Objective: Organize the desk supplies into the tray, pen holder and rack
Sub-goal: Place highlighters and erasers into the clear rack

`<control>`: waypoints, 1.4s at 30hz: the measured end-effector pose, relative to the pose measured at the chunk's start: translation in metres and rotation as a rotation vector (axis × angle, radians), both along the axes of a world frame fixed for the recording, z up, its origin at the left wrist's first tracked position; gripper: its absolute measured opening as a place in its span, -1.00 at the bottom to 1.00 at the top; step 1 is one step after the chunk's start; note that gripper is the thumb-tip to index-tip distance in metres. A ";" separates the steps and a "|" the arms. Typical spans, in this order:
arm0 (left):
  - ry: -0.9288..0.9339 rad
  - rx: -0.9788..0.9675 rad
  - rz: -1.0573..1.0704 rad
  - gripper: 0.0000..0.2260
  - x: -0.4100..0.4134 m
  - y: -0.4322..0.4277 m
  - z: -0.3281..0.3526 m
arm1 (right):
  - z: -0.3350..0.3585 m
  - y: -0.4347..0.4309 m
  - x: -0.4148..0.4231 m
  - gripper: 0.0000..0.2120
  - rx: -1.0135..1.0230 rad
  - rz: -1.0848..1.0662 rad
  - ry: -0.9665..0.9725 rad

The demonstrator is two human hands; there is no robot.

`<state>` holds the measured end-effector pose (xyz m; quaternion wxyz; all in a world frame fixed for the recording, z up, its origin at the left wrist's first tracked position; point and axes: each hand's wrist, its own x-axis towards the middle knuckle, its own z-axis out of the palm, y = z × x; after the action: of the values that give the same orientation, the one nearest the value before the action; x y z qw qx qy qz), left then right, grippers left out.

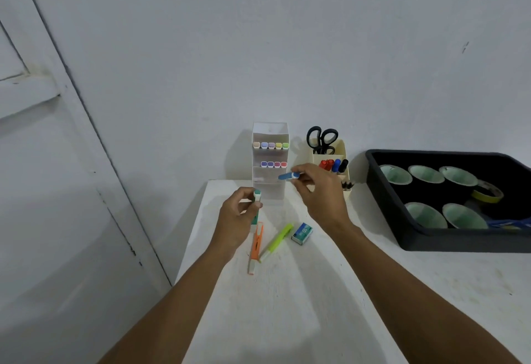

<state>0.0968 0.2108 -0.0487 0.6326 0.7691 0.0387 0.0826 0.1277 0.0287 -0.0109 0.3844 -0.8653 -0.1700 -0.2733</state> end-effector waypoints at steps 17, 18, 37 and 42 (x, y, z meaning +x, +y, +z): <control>-0.473 0.447 0.028 -0.79 0.018 0.006 -0.001 | -0.047 0.023 0.051 -0.77 -0.252 -0.082 0.127; -0.486 0.476 0.032 -0.78 0.020 0.005 -0.002 | -0.047 0.023 0.051 -0.77 -0.244 -0.074 0.131; -0.246 0.656 -0.095 -0.66 0.075 -0.025 -0.013 | -0.054 0.012 0.040 -0.44 0.050 0.018 0.336; -0.177 0.705 -0.122 -0.59 0.075 -0.022 -0.015 | -0.058 0.012 0.036 -0.39 0.032 0.055 0.324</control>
<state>0.1717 0.1891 -0.0637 0.3336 0.9306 -0.0928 0.1191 0.1642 0.0406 -0.0684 0.4276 -0.8869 -0.1249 -0.1224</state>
